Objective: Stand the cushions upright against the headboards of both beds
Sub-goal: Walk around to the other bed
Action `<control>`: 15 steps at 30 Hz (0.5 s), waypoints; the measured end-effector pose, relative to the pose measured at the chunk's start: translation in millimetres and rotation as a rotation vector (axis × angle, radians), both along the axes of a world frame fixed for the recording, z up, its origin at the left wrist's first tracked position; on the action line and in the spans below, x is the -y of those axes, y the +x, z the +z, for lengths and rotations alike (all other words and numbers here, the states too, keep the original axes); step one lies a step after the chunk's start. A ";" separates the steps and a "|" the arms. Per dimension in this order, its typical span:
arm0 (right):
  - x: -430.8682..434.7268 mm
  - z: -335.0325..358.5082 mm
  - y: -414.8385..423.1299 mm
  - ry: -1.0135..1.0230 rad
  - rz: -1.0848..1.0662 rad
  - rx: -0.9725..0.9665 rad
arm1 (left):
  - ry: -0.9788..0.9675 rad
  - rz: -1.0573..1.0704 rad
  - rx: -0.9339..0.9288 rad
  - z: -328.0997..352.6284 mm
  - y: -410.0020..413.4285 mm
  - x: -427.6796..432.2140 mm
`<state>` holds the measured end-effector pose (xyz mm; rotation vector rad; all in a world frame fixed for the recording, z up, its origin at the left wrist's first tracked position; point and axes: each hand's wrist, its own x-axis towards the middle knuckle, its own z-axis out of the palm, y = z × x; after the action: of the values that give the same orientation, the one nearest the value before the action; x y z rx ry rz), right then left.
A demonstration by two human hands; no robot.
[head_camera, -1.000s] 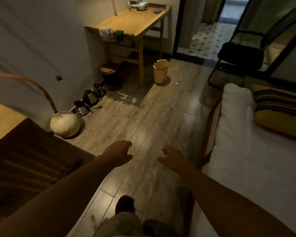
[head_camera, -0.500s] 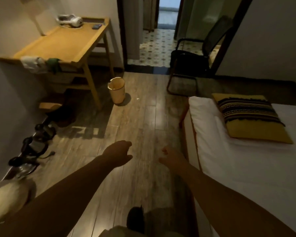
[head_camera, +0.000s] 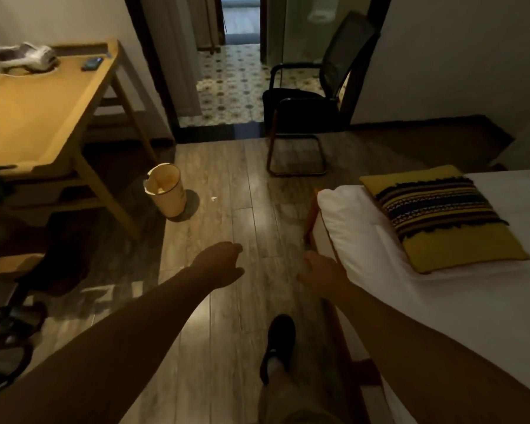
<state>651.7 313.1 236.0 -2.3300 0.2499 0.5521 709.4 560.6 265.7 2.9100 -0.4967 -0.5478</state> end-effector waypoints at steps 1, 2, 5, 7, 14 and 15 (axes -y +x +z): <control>5.3 -1.2 22.0 -0.002 0.007 0.001 | 0.013 -0.003 -0.001 -3.3 22.2 5.4; 10.7 -2.4 44.7 -0.001 0.003 -0.002 | 0.025 -0.002 -0.004 -6.1 44.8 11.2; 27.2 0.8 112.8 -0.016 0.013 -0.014 | 0.034 0.008 -0.008 -8.5 110.1 29.6; 37.7 4.1 151.9 -0.025 0.019 -0.021 | 0.028 0.015 -0.015 -7.0 148.1 42.5; 75.4 16.1 260.4 -0.088 -0.023 0.003 | 0.050 -0.030 -0.032 -1.8 273.2 78.7; 80.9 15.3 276.9 -0.100 -0.034 -0.003 | 0.047 -0.036 -0.032 -2.8 291.1 83.8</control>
<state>928.6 232.2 251.3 -2.4169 0.3247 0.5370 1000.5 476.8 262.9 2.9367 -0.5396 -0.6172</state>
